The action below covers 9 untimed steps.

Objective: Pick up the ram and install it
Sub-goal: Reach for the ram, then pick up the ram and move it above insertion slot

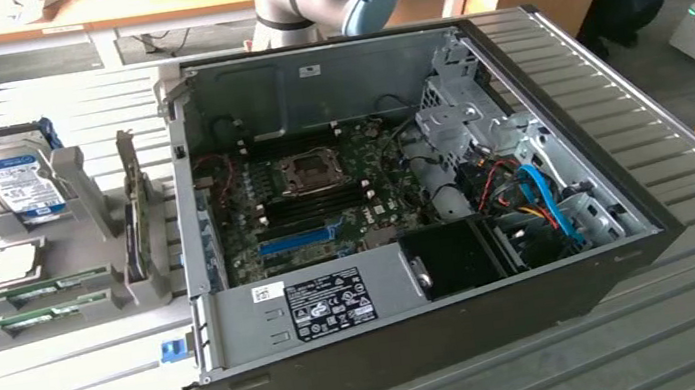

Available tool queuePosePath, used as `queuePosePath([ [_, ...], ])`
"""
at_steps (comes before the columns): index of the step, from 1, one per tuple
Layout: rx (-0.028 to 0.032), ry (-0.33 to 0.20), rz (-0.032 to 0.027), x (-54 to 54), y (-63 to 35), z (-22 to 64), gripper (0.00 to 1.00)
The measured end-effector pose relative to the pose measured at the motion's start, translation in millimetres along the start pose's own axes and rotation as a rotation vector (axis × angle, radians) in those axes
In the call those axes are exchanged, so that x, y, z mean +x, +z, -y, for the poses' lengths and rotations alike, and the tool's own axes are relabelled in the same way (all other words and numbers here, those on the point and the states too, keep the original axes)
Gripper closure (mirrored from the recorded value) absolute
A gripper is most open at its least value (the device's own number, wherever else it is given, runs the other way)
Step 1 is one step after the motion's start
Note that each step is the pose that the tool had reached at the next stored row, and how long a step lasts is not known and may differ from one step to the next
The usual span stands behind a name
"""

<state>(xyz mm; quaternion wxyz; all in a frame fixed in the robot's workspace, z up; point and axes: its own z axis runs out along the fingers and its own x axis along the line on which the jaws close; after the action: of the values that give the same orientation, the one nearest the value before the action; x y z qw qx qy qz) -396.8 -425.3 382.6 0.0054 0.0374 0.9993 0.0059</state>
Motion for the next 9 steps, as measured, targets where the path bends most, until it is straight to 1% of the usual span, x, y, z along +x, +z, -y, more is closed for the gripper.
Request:
queuePosePath([
  [3,-0.0273,0.001,-0.0021,0.0,0.0,-0.1,0.89],
  [4,-0.0288,0.001,-0.0023,0.1,-0.1,-0.2,0.89],
  [9,-0.0291,0.001,-0.0023,0.0,0.0,-0.1,0.89],
])
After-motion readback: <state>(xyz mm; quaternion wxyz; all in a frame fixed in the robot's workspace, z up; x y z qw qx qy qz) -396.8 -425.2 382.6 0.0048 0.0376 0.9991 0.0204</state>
